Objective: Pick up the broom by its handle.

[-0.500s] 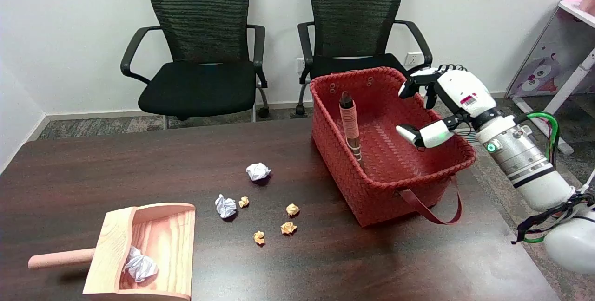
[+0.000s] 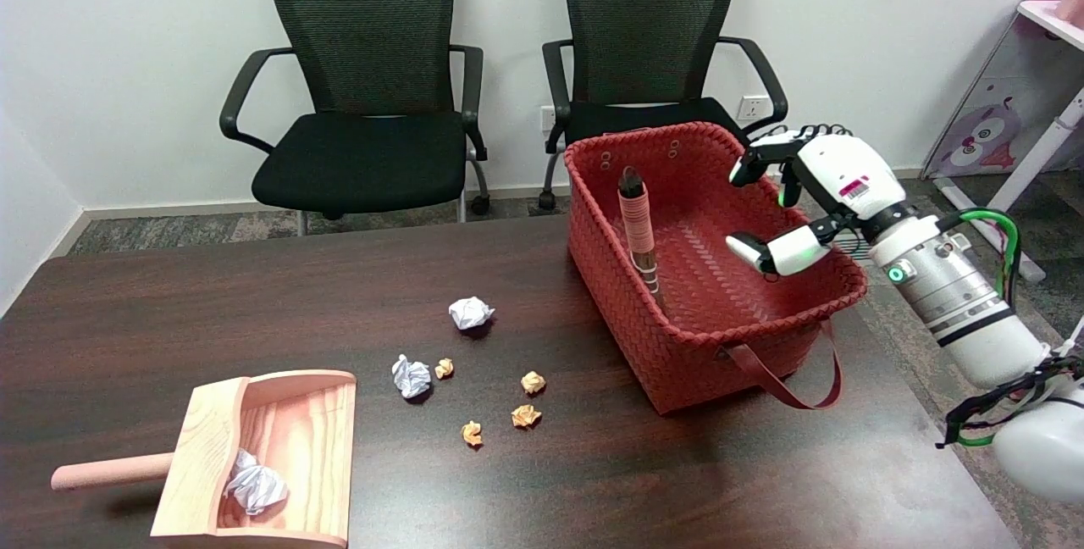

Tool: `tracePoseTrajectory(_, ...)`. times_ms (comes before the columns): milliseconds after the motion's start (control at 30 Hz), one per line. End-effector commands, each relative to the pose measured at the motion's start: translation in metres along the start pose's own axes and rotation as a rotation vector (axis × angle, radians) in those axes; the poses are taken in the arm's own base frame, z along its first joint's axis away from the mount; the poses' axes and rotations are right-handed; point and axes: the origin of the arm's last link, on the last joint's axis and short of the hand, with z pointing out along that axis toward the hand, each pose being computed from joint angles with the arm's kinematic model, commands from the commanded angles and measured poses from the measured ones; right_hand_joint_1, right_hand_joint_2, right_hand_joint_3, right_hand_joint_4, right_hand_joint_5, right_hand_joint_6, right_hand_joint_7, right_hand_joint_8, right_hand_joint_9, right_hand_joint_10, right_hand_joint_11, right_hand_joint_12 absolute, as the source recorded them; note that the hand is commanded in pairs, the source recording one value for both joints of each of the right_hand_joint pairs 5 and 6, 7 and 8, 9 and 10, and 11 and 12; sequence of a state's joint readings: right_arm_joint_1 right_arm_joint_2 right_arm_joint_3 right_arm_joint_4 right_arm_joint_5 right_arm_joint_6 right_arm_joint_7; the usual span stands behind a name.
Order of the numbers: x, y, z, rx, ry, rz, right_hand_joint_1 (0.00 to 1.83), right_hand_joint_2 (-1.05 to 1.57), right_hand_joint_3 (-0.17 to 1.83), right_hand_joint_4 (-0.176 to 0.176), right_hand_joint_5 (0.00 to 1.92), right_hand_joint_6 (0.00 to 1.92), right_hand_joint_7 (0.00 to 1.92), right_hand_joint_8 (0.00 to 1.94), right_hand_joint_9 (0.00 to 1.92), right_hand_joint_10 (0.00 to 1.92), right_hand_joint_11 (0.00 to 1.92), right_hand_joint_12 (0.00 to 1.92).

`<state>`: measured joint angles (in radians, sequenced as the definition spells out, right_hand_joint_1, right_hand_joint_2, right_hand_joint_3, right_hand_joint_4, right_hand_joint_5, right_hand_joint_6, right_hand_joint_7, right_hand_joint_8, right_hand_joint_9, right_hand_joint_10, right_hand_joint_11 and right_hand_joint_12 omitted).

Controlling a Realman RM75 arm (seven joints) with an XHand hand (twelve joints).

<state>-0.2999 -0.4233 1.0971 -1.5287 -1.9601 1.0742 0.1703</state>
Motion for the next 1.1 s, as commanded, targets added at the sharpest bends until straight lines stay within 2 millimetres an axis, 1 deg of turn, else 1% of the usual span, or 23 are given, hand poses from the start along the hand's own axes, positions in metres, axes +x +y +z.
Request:
tracePoseTrajectory(33, 0.008, 0.027, 0.001, -0.093, 0.028, -0.035, 1.00, 0.26, 1.10, -0.176, 0.84, 0.84, 0.84, 0.84, 0.67, 0.67, 1.16, 1.16)
tracePoseTrajectory(167, 0.008, 0.029, 0.004, -0.114, 0.029, -0.017, 1.00, 0.26, 1.10, -0.176, 0.84, 0.84, 0.84, 0.84, 0.67, 0.67, 1.16, 1.16)
tracePoseTrajectory(267, 0.008, 0.023, 0.011, -0.108, 0.019, 0.011, 1.00, 0.27, 1.09, -0.176, 0.84, 0.84, 0.84, 0.84, 0.68, 0.68, 1.16, 1.16)
tracePoseTrajectory(367, 0.002, 0.017, 0.017, -0.097, -0.029, 0.043, 1.00, 0.28, 1.09, -0.176, 0.84, 0.84, 0.84, 0.84, 0.68, 0.68, 1.16, 1.16)
tracePoseTrajectory(500, 0.000, 0.007, 0.024, -0.090, -0.050, 0.170, 1.00, 0.25, 1.12, -0.176, 0.87, 0.87, 0.87, 0.87, 0.67, 0.67, 1.14, 1.14)
tracePoseTrajectory(567, 0.002, 0.003, 0.025, -0.076, -0.034, 0.281, 1.00, 0.15, 1.17, -0.176, 0.85, 0.85, 0.85, 0.85, 0.64, 0.64, 1.08, 1.08)
tracePoseTrajectory(600, 0.002, 0.001, 0.025, -0.072, -0.029, 0.338, 1.00, 0.11, 1.19, -0.166, 0.84, 0.84, 0.84, 0.84, 0.63, 0.63, 1.06, 1.06)
tracePoseTrajectory(633, 0.003, -0.001, 0.025, -0.066, -0.025, 0.397, 1.00, 0.06, 1.21, -0.129, 0.83, 0.83, 0.83, 0.83, 0.62, 0.62, 1.04, 1.04)
tracePoseTrajectory(700, 0.003, -0.009, 0.026, -0.018, -0.035, 0.476, 1.00, -0.06, 1.26, -0.075, 0.80, 0.80, 0.80, 0.80, 0.60, 0.60, 1.01, 1.01)
tracePoseTrajectory(800, 0.003, -0.023, 0.029, 0.060, -0.065, 0.553, 0.98, -0.13, 1.25, -0.068, 0.78, 0.78, 0.78, 0.78, 0.58, 0.58, 0.98, 0.98)
tracePoseTrajectory(867, 0.003, -0.027, 0.031, 0.076, -0.078, 0.596, 0.98, -0.15, 1.24, -0.073, 0.76, 0.76, 0.76, 0.76, 0.56, 0.56, 0.94, 0.94)
tracePoseTrajectory(933, 0.003, -0.028, 0.032, 0.077, -0.090, 0.619, 0.97, -0.19, 1.26, -0.075, 0.74, 0.74, 0.74, 0.74, 0.55, 0.55, 0.91, 0.91)
tracePoseTrajectory(1000, 0.001, -0.027, 0.034, 0.069, -0.104, 0.641, 0.98, -0.30, 1.30, -0.065, 0.68, 0.68, 0.68, 0.68, 0.53, 0.53, 0.82, 0.82)
tracePoseTrajectory(1100, 0.000, -0.027, 0.033, 0.064, -0.114, 0.699, 0.98, -0.37, 1.29, -0.057, 0.62, 0.62, 0.62, 0.62, 0.50, 0.50, 0.73, 0.73)
